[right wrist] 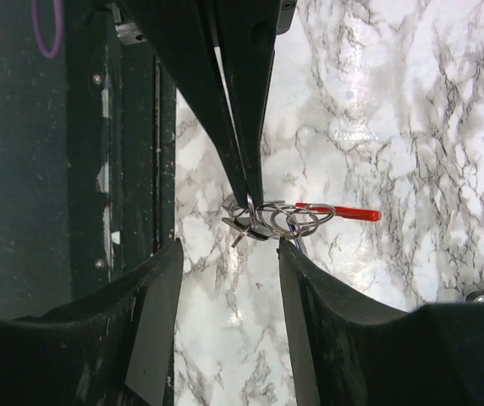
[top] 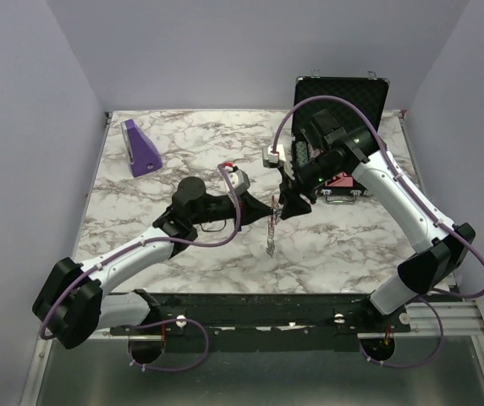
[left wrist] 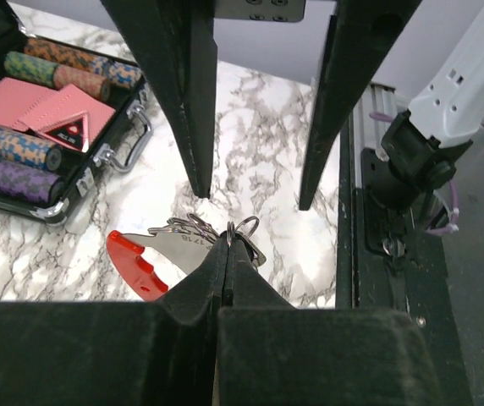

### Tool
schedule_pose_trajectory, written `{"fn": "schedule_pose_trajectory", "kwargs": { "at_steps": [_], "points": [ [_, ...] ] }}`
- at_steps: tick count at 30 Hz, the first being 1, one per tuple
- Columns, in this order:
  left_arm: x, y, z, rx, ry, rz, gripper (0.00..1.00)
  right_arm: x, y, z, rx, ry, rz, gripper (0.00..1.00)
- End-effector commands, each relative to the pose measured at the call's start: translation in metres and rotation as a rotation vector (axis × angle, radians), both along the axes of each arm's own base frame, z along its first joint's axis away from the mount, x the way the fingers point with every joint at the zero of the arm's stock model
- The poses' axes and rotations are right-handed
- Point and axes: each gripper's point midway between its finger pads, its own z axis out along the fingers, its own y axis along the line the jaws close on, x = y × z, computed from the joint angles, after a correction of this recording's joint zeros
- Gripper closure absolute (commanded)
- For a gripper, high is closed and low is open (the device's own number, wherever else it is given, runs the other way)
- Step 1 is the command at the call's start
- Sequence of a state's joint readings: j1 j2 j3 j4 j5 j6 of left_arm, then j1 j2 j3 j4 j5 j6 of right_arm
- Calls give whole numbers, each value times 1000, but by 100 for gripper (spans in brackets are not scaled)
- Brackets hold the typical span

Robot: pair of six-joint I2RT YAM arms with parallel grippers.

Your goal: Put the keys on the keyring

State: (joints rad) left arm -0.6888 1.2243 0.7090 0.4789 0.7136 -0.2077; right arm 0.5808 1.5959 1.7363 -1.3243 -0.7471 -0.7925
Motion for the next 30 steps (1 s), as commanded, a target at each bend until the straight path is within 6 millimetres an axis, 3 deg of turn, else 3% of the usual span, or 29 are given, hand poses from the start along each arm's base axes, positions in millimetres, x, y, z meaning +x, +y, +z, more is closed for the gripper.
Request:
{"fn": "schedule_pose_trajectory", "kwargs": {
  "at_steps": [1,5,11,19,26,30],
  "points": [
    [11,14,41,-186,-6,129,100,-6,13,38,145,-25,5,42],
    [8,21,53,-287,58,167,100,-7,21,55,232,-42,7,40],
    [11,34,66,-447,156,228,100,10,28,82,310,-157,-49,39],
    [13,47,78,-643,216,256,100,7,33,73,400,-222,-17,39],
    [9,43,77,-581,149,245,100,4,36,61,412,-200,3,39],
    [8,41,75,-549,125,238,100,7,38,64,424,-198,-9,41]
  ]
}}
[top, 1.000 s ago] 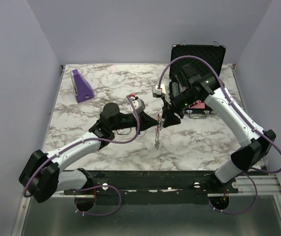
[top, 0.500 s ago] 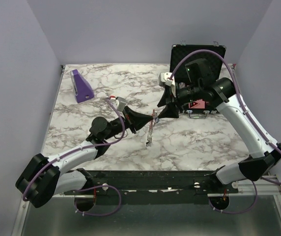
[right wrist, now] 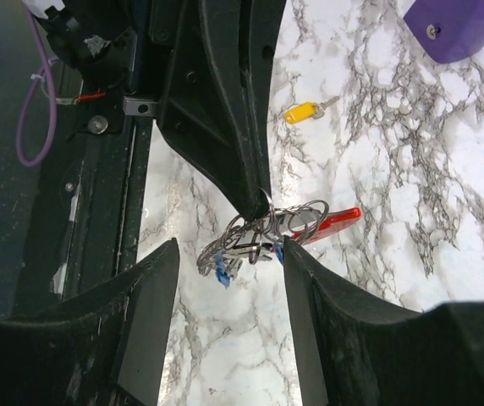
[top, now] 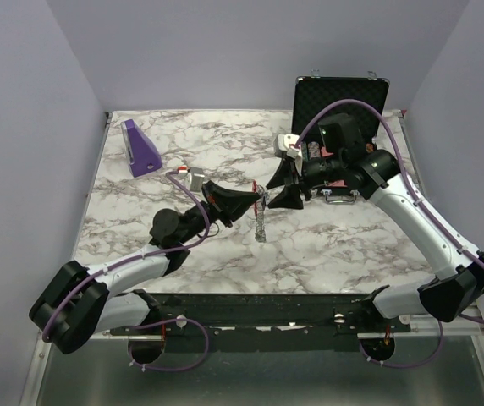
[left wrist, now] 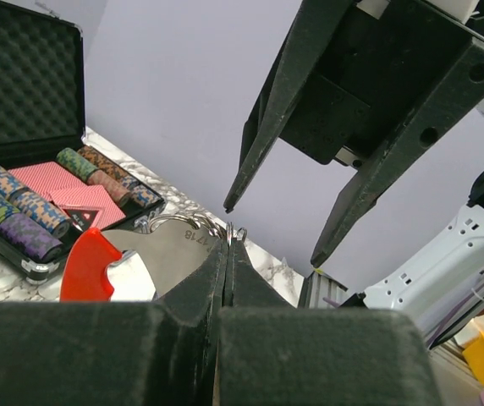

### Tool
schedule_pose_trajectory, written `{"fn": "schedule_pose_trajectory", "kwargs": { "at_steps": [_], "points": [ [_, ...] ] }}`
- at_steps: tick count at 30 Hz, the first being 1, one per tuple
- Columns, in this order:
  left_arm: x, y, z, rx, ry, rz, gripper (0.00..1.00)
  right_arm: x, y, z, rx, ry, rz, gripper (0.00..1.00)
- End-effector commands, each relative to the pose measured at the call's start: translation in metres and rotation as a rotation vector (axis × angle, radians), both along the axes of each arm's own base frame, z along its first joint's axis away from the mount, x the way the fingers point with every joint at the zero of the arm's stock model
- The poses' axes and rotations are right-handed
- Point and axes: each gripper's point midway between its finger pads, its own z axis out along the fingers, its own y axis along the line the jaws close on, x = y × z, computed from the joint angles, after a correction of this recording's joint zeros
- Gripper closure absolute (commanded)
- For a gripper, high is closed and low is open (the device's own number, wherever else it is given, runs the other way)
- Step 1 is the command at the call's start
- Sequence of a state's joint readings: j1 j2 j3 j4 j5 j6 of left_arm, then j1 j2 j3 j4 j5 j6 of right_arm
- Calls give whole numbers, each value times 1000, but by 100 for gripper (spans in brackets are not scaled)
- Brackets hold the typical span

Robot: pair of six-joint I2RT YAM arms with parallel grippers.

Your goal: Put the keys on the keyring

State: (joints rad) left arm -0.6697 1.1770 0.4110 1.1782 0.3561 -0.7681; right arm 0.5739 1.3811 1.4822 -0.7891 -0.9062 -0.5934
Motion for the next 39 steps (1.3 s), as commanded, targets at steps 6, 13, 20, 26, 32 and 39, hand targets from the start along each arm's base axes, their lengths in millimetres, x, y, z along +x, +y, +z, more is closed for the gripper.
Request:
{"fn": "schedule_pose_trajectory", "kwargs": {
  "at_steps": [6,13,20,26,32,39],
  "points": [
    [-8,2,30,-26,-122,-4,100,0,5,11,55,-8,13,49],
    [-8,2,38,-39,-141,-6,100,3,3,4,37,-4,-9,61],
    [-8,2,42,-46,-149,-5,100,4,2,2,31,0,-25,77],
    [-8,1,46,-53,-169,-3,100,7,2,2,29,7,-49,93],
    [-8,0,50,-65,-192,-6,100,9,2,0,22,21,-76,100],
    [-9,-5,55,-75,-226,-31,100,-10,3,0,49,84,3,95]
  ]
}}
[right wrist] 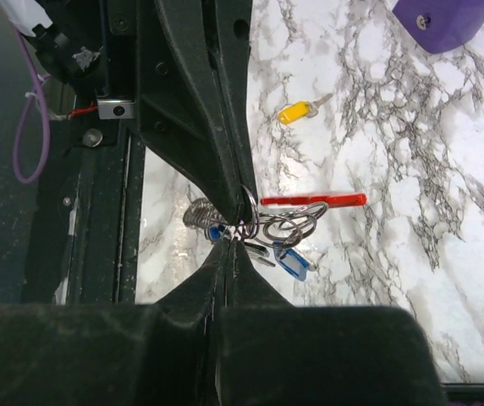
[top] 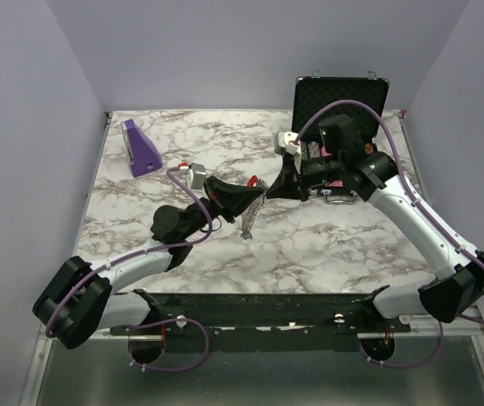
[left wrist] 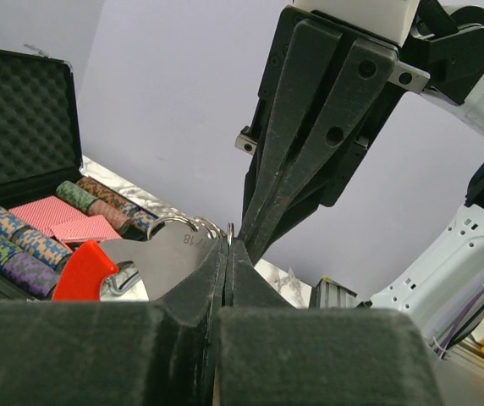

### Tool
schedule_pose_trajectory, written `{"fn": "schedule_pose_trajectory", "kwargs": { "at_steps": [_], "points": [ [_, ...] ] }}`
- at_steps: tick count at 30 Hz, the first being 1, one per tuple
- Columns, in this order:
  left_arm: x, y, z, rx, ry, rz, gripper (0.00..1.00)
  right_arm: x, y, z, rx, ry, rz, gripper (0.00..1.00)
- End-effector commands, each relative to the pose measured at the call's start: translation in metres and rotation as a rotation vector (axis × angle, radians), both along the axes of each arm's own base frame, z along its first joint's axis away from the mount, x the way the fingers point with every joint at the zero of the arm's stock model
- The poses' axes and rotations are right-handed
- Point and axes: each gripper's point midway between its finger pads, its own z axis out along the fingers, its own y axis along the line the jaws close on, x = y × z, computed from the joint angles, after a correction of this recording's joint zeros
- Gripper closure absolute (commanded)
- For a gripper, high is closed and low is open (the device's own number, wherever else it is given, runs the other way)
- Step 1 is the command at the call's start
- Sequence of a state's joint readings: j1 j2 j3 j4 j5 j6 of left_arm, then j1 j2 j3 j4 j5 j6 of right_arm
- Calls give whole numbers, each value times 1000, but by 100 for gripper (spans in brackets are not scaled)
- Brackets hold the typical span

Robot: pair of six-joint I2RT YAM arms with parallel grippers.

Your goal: Put the keys on the keyring

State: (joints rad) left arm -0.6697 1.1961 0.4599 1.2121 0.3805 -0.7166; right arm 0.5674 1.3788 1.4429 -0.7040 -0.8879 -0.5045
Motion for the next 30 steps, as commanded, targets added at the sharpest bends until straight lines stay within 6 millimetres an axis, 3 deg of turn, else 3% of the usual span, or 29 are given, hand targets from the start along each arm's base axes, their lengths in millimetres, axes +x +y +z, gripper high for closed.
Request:
{"fn": "schedule_pose_trajectory", "kwargs": {
  "at_steps": [1,4,7,10,17,30],
  "points": [
    [-10,-1,35,-66,-132,-36,100,-20,1,5,39,51,58,88],
    [-13,-1,33,-61,-145,-44,100,-20,0,14,46,38,44,66],
    [-13,-3,27,-36,-147,-47,100,-14,-4,27,66,21,15,61],
    [-15,-3,22,-16,-158,-52,100,-8,-11,34,83,26,-16,61],
    [-23,-4,17,14,-191,-105,100,-14,-14,39,121,76,8,62],
    [-34,-10,23,8,-260,-175,100,-30,-12,22,131,171,83,76]
  ]
}}
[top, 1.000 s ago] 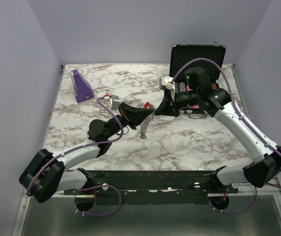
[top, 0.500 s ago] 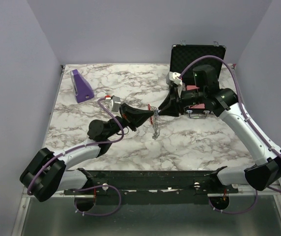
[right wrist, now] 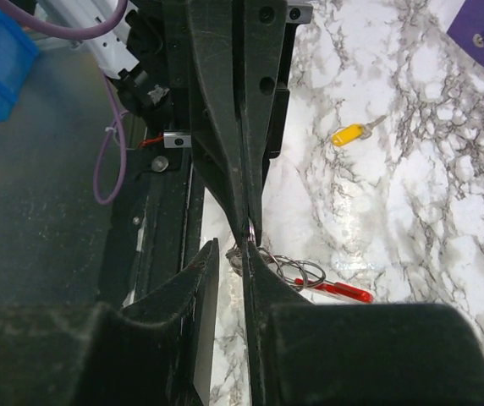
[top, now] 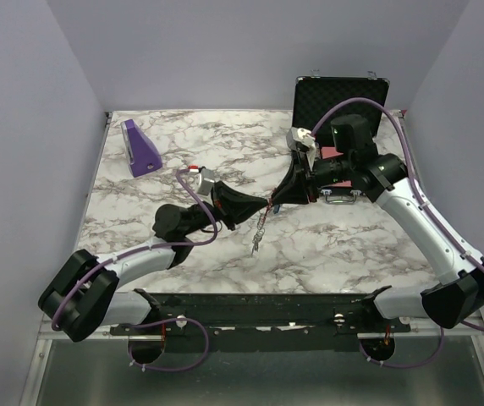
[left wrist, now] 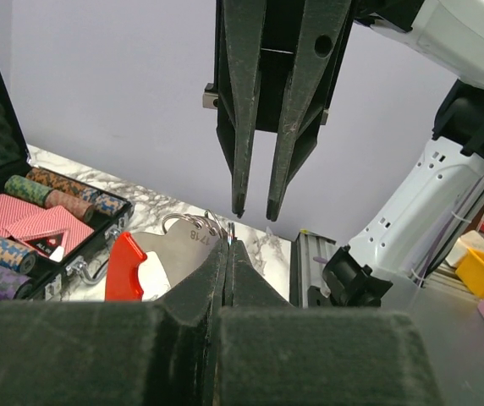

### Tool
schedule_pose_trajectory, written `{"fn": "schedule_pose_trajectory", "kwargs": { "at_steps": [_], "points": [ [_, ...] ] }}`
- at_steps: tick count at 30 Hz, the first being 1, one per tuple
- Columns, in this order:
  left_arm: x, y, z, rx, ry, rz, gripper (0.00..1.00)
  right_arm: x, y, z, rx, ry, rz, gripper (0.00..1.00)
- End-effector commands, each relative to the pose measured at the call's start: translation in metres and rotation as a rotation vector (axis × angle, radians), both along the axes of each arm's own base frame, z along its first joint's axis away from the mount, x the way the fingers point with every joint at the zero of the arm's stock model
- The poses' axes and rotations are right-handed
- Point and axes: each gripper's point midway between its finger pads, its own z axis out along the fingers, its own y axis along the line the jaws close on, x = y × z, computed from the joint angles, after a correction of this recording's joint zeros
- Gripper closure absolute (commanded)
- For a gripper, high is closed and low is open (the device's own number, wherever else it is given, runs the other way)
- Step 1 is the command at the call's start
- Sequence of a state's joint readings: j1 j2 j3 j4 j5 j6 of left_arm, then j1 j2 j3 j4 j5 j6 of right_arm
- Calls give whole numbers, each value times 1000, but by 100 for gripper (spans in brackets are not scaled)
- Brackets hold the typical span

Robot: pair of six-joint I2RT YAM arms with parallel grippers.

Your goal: Put the keys on the keyring

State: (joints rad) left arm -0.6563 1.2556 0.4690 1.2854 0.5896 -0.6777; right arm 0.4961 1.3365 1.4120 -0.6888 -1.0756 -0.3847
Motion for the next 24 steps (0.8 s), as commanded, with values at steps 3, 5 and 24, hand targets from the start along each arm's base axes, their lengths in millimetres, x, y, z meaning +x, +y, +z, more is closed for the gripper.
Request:
{"fn": "schedule_pose_trajectory", "kwargs": {
  "at_steps": [3,5,24],
  "points": [
    [-10,2,36,-80,-144,-30,100,-11,-1,-1,21,32,34,76],
    [-10,2,37,-83,-144,-30,100,-9,-2,-5,11,34,22,76],
    [-10,5,38,-96,-138,-21,100,6,-2,4,2,-21,-37,66]
  ]
}}
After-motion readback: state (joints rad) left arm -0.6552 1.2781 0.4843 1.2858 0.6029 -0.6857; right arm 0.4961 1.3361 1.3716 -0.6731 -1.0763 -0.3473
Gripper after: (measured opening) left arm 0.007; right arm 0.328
